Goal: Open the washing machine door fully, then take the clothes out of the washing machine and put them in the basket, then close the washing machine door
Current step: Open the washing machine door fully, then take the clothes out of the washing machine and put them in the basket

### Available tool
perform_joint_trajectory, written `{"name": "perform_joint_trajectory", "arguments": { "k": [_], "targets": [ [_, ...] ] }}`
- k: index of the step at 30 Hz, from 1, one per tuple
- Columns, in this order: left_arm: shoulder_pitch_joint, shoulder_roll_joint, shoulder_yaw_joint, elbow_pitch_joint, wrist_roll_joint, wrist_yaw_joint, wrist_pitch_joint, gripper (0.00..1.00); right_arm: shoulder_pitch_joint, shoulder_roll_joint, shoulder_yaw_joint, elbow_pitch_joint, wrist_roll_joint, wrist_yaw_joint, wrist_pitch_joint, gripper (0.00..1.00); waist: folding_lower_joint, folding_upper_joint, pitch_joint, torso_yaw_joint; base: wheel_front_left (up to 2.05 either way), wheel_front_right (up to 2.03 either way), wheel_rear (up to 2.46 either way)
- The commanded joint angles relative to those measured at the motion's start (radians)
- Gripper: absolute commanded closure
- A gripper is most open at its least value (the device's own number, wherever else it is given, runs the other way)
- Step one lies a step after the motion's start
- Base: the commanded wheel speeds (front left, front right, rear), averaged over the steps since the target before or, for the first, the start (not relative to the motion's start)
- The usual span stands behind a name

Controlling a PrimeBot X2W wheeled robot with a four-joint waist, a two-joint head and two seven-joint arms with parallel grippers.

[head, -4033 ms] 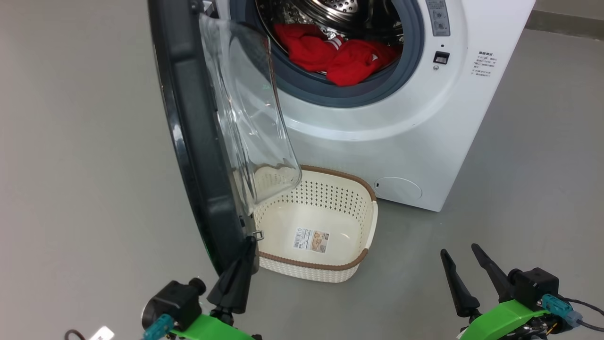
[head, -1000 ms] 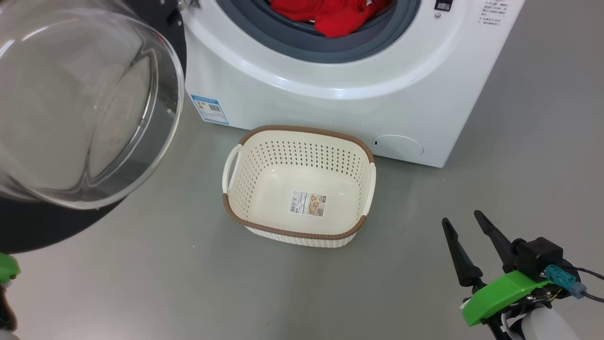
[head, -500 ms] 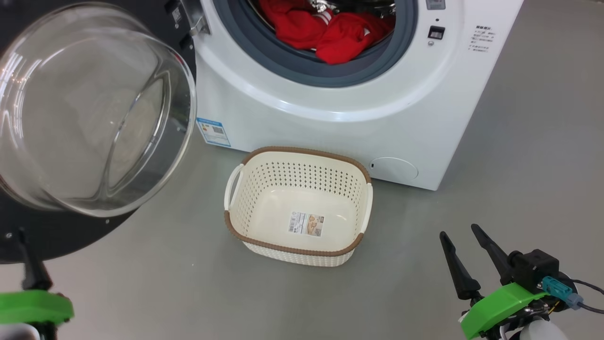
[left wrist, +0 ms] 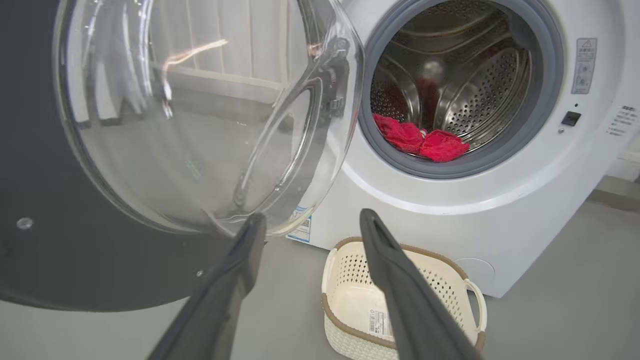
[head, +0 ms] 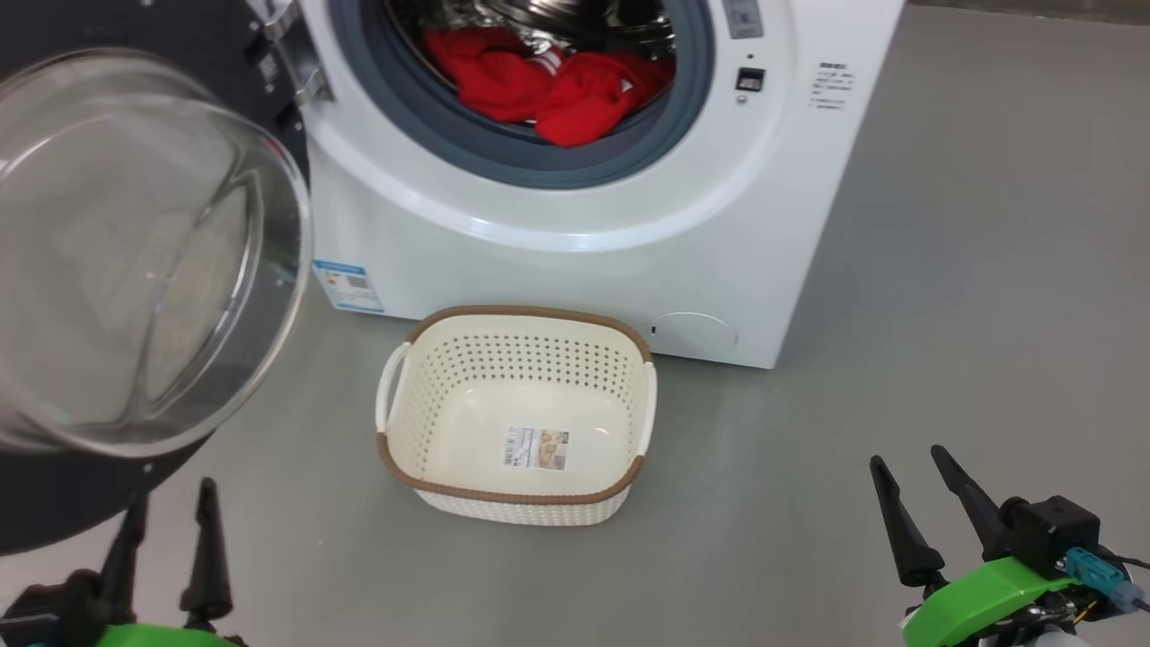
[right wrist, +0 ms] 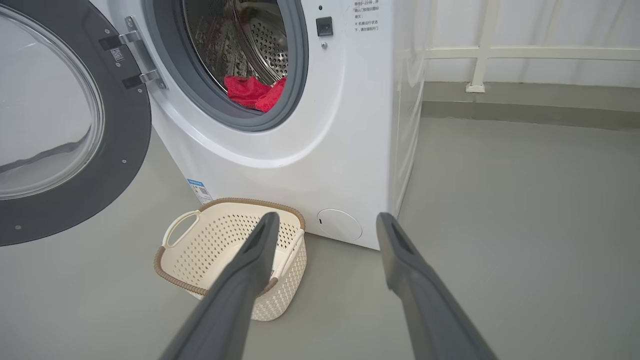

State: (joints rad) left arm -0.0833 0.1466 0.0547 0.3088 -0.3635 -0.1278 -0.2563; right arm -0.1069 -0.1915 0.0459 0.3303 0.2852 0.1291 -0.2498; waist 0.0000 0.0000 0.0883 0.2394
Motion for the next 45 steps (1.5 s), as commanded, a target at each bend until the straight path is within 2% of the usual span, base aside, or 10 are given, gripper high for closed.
{"name": "perform_joint_trajectory", "arguments": {
  "k": [1, 7, 22, 30, 45],
  "targets": [
    [-0.009, 0.04, 0.015, -0.037, -0.009, -0.003, -0.006, 0.0, 0.001, -0.009, 0.012, -0.03, 0.003, 0.002, -0.012, 0.0, 0.0, 0.0, -0.005, -0.035, 0.0, 0.0, 0.0],
    [0.026, 0.043, -0.042, -0.099, -0.042, -0.003, -0.006, 0.0, 0.011, -0.006, -0.014, -0.042, 0.002, 0.002, -0.012, 0.0, 0.0, 0.0, -0.009, -0.104, 0.0, 0.0, 0.0],
    [0.071, 0.021, -0.081, -0.172, -0.052, -0.003, -0.006, 0.0, 0.015, -0.002, -0.045, -0.066, 0.001, 0.002, -0.012, 0.0, 0.0, 0.0, 0.0, -0.229, 0.0, 0.0, 0.0],
    [0.065, 0.026, -0.091, -0.177, -0.059, -0.003, -0.006, 0.0, 0.016, 0.004, -0.049, -0.067, -0.001, 0.002, -0.012, 0.0, 0.0, 0.0, 0.002, -0.245, 0.0, 0.0, 0.0],
    [0.059, 0.022, -0.089, -0.187, -0.056, -0.003, -0.006, 0.0, 0.009, 0.003, -0.057, -0.072, -0.006, 0.002, -0.012, 0.0, 0.0, 0.0, 0.004, -0.223, 0.0, 0.0, 0.0]
  ]
}}
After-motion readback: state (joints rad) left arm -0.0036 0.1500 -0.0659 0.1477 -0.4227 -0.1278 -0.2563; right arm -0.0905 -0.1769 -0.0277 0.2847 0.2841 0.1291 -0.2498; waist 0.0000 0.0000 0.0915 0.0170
